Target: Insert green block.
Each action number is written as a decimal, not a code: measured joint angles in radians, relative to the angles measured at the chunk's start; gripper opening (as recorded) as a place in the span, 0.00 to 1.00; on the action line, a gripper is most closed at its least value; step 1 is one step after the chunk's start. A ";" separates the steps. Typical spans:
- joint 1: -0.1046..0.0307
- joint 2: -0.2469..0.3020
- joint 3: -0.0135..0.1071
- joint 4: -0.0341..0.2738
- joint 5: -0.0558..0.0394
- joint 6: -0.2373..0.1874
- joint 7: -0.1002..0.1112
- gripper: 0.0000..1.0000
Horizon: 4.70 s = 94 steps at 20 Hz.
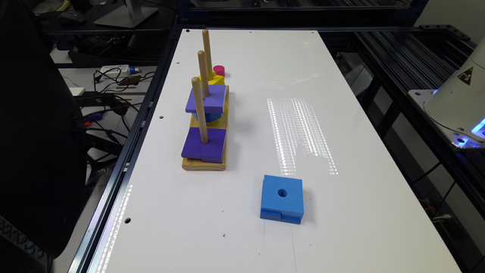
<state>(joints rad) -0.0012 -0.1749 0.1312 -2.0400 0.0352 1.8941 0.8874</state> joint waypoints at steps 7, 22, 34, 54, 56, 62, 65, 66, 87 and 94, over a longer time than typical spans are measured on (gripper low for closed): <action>0.000 0.000 0.000 -0.002 0.0000 0.000 0.000 0.00; 0.000 0.003 0.002 -0.011 0.0000 0.009 0.000 0.00; 0.000 0.066 0.011 -0.015 0.0000 0.081 0.000 0.00; 0.000 0.223 0.038 -0.015 -0.0035 0.251 0.018 0.00; 0.000 0.237 0.040 -0.014 -0.0041 0.267 0.019 0.00; 0.001 0.280 0.045 -0.010 -0.0062 0.311 0.024 0.00; 0.002 0.296 0.046 -0.008 -0.0070 0.329 0.026 0.00; 0.003 0.301 0.046 -0.008 -0.0073 0.334 0.027 0.00; 0.006 0.346 0.049 0.016 -0.0128 0.356 0.035 0.00; 0.005 0.346 0.049 0.015 -0.0128 0.356 0.035 0.00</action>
<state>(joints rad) 0.0041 0.1712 0.1803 -2.0253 0.0224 2.2496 0.9226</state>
